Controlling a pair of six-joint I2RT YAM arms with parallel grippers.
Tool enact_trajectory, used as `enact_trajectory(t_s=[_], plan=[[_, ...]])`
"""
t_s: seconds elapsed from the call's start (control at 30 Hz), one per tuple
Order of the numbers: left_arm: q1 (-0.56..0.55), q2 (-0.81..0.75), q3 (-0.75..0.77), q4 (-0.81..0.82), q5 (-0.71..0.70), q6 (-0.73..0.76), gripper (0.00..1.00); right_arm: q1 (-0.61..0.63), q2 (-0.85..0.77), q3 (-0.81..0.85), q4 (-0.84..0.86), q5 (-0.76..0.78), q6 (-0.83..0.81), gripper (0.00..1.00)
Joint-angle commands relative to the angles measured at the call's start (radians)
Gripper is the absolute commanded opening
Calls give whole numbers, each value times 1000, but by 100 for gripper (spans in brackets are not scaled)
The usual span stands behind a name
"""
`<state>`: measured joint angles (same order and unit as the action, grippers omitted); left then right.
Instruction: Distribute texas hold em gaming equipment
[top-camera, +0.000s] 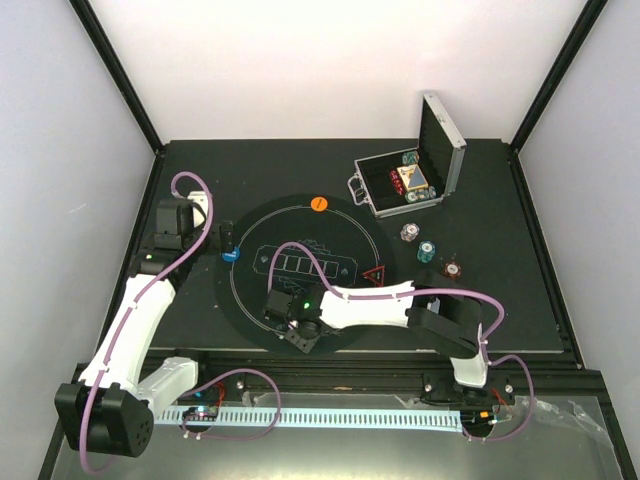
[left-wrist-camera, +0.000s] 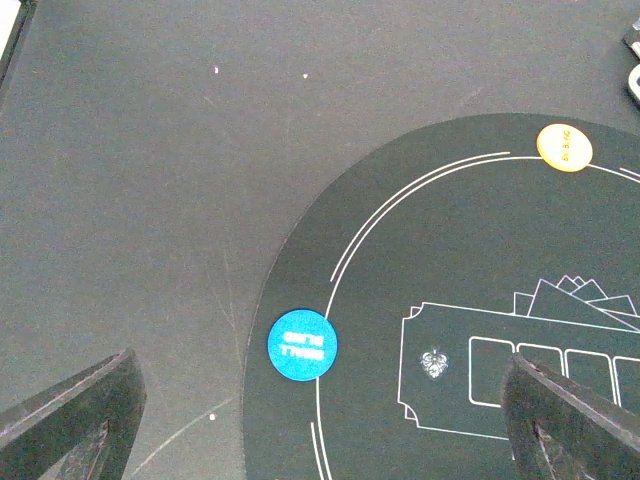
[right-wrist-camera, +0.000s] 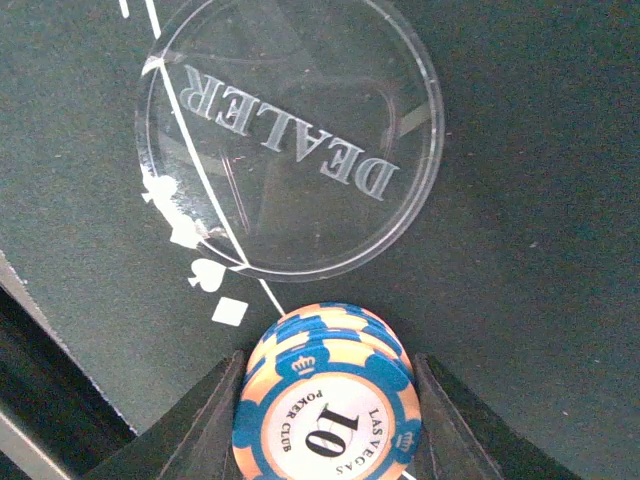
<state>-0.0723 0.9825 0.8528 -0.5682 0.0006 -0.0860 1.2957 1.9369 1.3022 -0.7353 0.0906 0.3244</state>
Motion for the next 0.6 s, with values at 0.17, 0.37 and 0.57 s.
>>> enact_trajectory(t_s=[0.17, 0.37, 0.57], plan=[[7, 0, 8, 7, 8, -1, 99, 19, 15, 18, 7, -6, 20, 51], [6, 2, 9, 5, 9, -1, 99, 20, -41, 1, 3, 4, 21, 76], [6, -7, 10, 7, 12, -1, 99, -12, -191, -6, -38, 20, 27, 84]])
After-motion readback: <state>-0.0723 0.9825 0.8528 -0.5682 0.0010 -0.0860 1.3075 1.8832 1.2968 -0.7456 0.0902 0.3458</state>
